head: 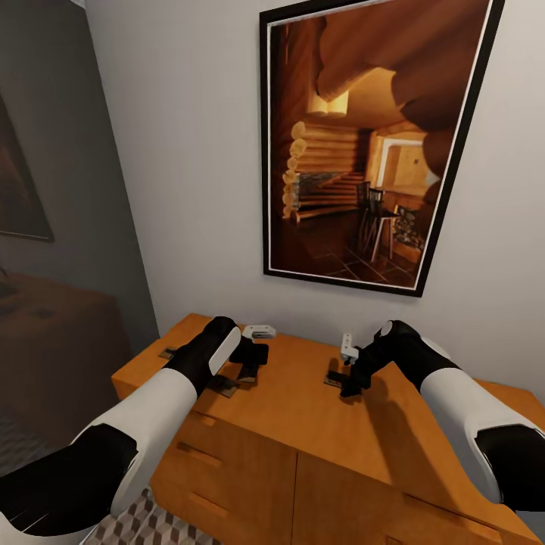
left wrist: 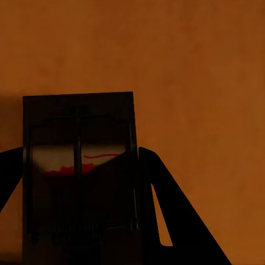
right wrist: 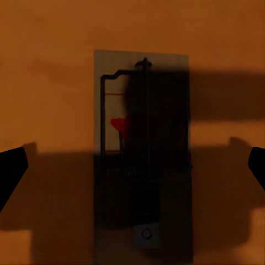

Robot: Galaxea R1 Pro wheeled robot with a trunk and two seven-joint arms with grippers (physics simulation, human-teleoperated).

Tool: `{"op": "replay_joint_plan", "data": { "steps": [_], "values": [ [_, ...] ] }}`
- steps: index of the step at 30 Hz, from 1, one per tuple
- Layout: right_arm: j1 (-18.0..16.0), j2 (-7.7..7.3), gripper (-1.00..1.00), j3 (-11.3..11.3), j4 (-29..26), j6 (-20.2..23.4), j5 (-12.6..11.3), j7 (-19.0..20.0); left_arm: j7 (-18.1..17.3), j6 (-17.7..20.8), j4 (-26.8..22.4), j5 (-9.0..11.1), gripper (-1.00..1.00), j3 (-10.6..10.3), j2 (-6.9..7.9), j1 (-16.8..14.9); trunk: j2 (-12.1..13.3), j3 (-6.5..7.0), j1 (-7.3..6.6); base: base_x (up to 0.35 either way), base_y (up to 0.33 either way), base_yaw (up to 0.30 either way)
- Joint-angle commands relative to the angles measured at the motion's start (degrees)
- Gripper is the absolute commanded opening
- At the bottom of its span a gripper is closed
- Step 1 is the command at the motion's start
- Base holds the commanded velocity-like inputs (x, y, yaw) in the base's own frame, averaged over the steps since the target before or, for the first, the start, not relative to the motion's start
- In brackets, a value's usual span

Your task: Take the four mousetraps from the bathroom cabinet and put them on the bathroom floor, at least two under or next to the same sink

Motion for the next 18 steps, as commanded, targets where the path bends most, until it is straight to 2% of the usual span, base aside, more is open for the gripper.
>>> {"op": "replay_joint_plan", "data": {
  "steps": [1,6,12,18],
  "values": [
    [0.0,0.00,1.00,0.0,0.0,0.0,0.0,0.0,0.0,0.0,0.0,-0.2,-1.00,0.0,0.00,0.0,0.0,0.00,0.00,0.000,0.000,0.000],
    [0.0,0.00,1.00,0.0,0.0,0.0,0.0,0.0,0.0,0.0,0.0,-0.2,-1.00,0.0,0.00,0.0,0.0,0.00,0.00,0.000,0.000,0.000],
    [0.0,0.00,1.00,0.0,0.0,0.0,0.0,0.0,-0.1,0.0,0.0,-0.2,-1.00,0.0,0.00,0.0,-2.4,-1.08,1.32,0.000,0.000,0.000],
    [0.0,0.00,1.00,0.0,0.0,0.0,0.0,0.0,-0.1,0.0,0.0,-0.2,-1.00,0.0,0.00,0.0,-2.4,-1.08,1.32,0.000,0.000,0.000]
  ]
}}
